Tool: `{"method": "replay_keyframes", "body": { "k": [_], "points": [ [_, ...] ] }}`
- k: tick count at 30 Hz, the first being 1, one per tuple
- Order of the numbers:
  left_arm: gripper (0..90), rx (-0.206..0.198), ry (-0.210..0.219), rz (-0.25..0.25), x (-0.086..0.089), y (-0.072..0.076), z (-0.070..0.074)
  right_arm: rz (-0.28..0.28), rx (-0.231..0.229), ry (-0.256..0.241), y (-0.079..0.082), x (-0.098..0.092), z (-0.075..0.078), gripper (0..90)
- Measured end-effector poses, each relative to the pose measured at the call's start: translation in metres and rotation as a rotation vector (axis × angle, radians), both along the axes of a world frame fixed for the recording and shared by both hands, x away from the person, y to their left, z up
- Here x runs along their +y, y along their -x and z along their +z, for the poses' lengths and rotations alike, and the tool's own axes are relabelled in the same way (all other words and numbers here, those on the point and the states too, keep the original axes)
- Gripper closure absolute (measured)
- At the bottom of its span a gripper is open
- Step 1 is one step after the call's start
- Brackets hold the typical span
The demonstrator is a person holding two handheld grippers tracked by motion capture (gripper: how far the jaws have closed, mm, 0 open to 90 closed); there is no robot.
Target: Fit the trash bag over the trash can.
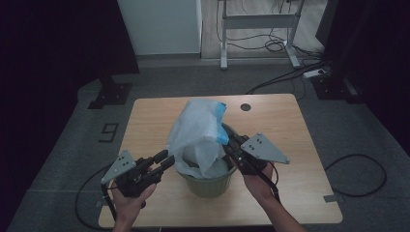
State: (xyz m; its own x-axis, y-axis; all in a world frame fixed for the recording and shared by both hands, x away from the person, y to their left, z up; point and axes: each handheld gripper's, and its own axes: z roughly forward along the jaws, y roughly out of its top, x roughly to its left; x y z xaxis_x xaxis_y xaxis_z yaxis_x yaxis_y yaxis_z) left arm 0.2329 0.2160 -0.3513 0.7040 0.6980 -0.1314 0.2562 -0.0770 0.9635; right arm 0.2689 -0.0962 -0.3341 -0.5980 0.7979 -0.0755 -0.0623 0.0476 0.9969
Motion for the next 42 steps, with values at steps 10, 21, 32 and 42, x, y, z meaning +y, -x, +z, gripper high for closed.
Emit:
{"method": "replay_keyframes", "body": {
  "k": [10, 21, 32, 42],
  "points": [
    [34.6, -0.057, -0.058, 0.034, -0.017, -0.012, 0.025, 0.023, -0.005, 0.025, -0.001, 0.012, 0.001, 89.0],
    [89.8, -0.017, -0.008, 0.053, -0.022, -0.03, 0.019, 0.047, -0.005, 0.03, 0.001, 0.009, -0.002, 88.7],
    [90.0, 0.059, 0.171, 0.143, 0.017, -0.035, -0.005, 0.087, 0.029, -0.047, 0.03, -0.01, -0.032, 41.7],
    [90.0, 0.095, 0.207, 0.162, 0.028, -0.037, -0.017, 0.097, 0.116, 0.019, 0.029, -0.016, -0.066, 38.8]
  ]
}}
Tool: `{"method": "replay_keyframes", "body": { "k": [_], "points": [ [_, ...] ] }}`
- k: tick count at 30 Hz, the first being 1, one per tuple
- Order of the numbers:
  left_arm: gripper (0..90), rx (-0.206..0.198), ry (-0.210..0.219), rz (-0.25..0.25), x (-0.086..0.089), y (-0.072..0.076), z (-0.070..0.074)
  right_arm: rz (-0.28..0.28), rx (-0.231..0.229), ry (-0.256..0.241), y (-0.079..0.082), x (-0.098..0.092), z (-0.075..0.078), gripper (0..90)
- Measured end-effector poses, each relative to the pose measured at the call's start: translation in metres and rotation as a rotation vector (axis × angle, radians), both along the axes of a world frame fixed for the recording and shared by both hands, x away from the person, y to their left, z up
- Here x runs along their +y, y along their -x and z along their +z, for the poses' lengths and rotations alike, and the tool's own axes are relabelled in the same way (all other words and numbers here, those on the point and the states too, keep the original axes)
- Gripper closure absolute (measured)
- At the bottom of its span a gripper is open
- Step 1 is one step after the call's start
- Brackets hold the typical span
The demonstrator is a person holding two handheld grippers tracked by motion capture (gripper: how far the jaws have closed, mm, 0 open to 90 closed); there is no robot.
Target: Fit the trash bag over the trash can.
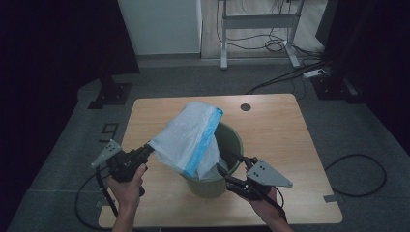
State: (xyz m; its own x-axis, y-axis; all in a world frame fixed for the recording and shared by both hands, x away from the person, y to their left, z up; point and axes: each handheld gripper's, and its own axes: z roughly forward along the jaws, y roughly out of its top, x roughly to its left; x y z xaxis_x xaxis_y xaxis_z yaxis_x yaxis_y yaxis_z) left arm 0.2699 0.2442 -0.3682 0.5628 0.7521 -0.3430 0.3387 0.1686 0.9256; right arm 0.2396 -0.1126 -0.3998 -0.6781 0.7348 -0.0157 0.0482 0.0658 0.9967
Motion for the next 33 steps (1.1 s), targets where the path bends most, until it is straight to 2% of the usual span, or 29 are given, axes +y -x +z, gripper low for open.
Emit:
{"method": "replay_keyframes", "body": {
  "k": [6, 10, 14, 22, 28, 33],
  "points": [
    [90.0, 0.011, 0.007, -0.006, 0.002, -0.002, -0.003, -0.005, 0.011, 0.054, -0.003, 0.011, -0.008, 39.7],
    [89.9, 0.013, 0.01, -0.006, 0.003, -0.003, -0.004, -0.025, 0.007, 0.075, -0.006, 0.016, -0.008, 45.0],
    [89.9, 0.015, 0.022, -0.014, 0.005, -0.003, -0.005, -0.031, -0.006, 0.088, -0.01, 0.021, -0.006, 60.4],
    [90.0, 0.009, 0.038, -0.015, 0.009, -0.002, -0.005, -0.03, 0.004, 0.092, -0.02, 0.022, 0.0, 88.9],
    [89.9, 0.005, 0.059, -0.005, 0.017, 0.0, -0.006, -0.05, -0.011, 0.083, -0.022, 0.013, 0.005, 89.3],
    [89.9, 0.004, 0.086, 0.001, 0.025, 0.002, -0.008, -0.114, -0.04, 0.065, -0.025, -0.01, 0.016, 89.3]
  ]
}}
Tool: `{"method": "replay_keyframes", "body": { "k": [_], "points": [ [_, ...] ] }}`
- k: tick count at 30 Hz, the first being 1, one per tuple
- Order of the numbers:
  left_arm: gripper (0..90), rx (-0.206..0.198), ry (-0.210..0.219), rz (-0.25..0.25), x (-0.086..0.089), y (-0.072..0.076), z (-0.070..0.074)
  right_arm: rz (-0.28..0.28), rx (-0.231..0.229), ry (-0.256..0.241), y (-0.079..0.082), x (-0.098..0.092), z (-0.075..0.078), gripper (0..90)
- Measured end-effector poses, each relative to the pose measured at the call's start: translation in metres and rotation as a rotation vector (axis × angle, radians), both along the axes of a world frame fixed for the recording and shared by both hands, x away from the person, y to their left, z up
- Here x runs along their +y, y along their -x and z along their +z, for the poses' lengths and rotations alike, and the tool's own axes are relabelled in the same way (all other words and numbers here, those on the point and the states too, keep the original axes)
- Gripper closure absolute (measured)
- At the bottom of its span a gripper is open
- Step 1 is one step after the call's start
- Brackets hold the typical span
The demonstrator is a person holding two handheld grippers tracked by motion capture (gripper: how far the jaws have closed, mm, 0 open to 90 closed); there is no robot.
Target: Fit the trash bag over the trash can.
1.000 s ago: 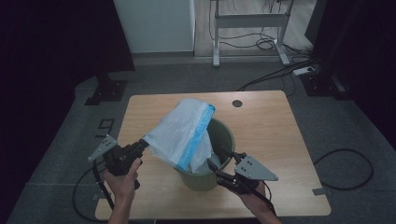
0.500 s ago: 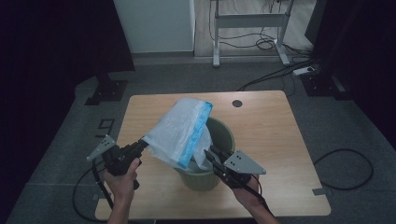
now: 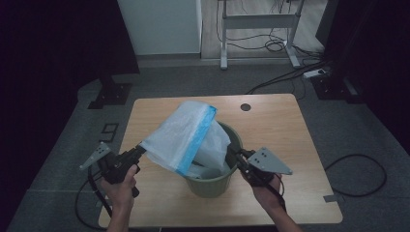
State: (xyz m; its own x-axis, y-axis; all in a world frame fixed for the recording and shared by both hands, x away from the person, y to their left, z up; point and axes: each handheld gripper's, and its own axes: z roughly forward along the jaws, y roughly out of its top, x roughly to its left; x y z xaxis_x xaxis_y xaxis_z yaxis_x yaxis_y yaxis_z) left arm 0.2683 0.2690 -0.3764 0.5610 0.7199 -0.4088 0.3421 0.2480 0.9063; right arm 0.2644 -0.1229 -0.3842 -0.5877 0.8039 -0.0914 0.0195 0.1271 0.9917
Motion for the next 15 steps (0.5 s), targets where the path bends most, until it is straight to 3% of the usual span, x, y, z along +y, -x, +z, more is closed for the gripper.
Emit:
{"method": "replay_keyframes", "body": {
  "k": [4, 8, 11, 15],
  "points": [
    [89.9, -0.004, 0.028, -0.004, 0.004, 0.002, -0.002, -0.046, -0.02, -0.025, -0.002, -0.022, 0.009, 89.3],
    [89.9, -0.005, 0.03, 0.0, 0.005, 0.002, -0.003, -0.077, -0.023, -0.046, 0.0, -0.039, 0.014, 89.4],
    [89.9, 0.0, 0.028, -0.005, 0.004, 0.002, -0.004, -0.093, -0.026, -0.039, 0.002, -0.051, 0.012, 89.4],
    [89.9, 0.006, 0.023, -0.021, 0.001, 0.003, -0.007, -0.139, 0.004, -0.043, -0.002, -0.068, 0.002, 89.4]
  ]
}}
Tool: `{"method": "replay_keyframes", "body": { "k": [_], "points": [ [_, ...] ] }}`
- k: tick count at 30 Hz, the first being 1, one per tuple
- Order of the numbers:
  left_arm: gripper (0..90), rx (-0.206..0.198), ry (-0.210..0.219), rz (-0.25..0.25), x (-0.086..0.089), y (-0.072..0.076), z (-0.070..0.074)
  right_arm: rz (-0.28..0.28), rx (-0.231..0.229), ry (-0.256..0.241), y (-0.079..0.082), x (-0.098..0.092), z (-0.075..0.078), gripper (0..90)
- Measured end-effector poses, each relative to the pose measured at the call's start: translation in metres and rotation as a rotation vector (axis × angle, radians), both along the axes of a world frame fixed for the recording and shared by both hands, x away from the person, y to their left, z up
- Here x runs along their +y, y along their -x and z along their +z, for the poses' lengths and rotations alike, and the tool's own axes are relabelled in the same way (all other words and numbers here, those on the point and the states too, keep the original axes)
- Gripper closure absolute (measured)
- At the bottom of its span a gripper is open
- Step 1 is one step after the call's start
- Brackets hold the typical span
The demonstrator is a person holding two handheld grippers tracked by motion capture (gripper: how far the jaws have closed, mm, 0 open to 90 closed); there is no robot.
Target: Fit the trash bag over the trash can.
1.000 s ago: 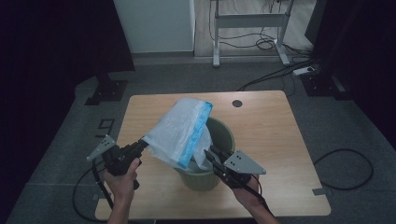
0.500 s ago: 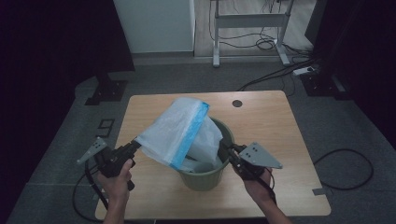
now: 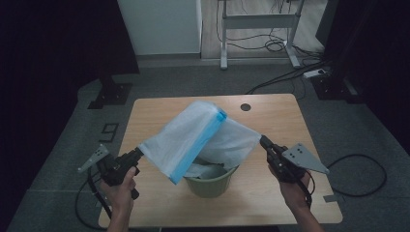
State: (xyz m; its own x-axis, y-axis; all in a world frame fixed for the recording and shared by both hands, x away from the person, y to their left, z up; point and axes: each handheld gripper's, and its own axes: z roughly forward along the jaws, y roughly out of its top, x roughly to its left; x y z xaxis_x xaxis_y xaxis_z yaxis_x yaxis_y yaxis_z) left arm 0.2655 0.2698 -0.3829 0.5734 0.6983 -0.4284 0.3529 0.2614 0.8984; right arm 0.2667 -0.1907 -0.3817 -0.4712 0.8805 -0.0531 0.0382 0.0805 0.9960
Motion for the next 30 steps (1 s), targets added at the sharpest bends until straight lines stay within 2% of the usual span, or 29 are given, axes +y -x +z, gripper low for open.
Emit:
{"method": "replay_keyframes", "body": {
  "k": [6, 10, 12, 13, 16, 18, 21, 24, 26, 30],
  "points": [
    [89.8, 0.01, -0.004, -0.032, -0.002, 0.005, -0.006, -0.015, 0.081, 0.002, -0.007, -0.012, -0.026, 89.3],
    [89.8, 0.015, -0.005, -0.053, -0.003, 0.014, -0.014, -0.03, 0.137, -0.007, -0.012, -0.018, -0.047, 89.3],
    [89.8, 0.012, -0.009, -0.071, -0.005, 0.02, -0.018, -0.032, 0.139, -0.028, -0.011, -0.021, -0.051, 89.2],
    [89.8, 0.011, -0.009, -0.075, -0.006, 0.022, -0.02, -0.029, 0.132, -0.045, -0.008, -0.022, -0.049, 89.1],
    [89.8, 0.011, -0.013, -0.085, -0.01, 0.025, -0.022, 0.001, 0.105, -0.055, -0.001, -0.018, -0.042, 78.5],
    [89.8, 0.009, -0.021, -0.088, -0.012, 0.026, -0.023, 0.045, 0.095, -0.066, 0.006, -0.011, -0.033, 67.9],
    [89.8, 0.01, -0.022, -0.09, -0.014, 0.026, -0.023, 0.112, 0.107, -0.091, 0.01, 0.002, -0.024, 59.6],
    [89.8, 0.009, -0.025, -0.09, -0.015, 0.026, -0.023, 0.149, 0.121, -0.101, 0.01, 0.017, -0.02, 55.4],
    [89.8, 0.009, -0.024, -0.09, -0.015, 0.025, -0.023, 0.163, 0.121, -0.087, 0.011, 0.029, -0.018, 53.2],
    [89.8, 0.01, -0.023, -0.091, -0.015, 0.025, -0.023, 0.162, 0.137, -0.069, 0.008, 0.048, -0.019, 49.8]
  ]
}}
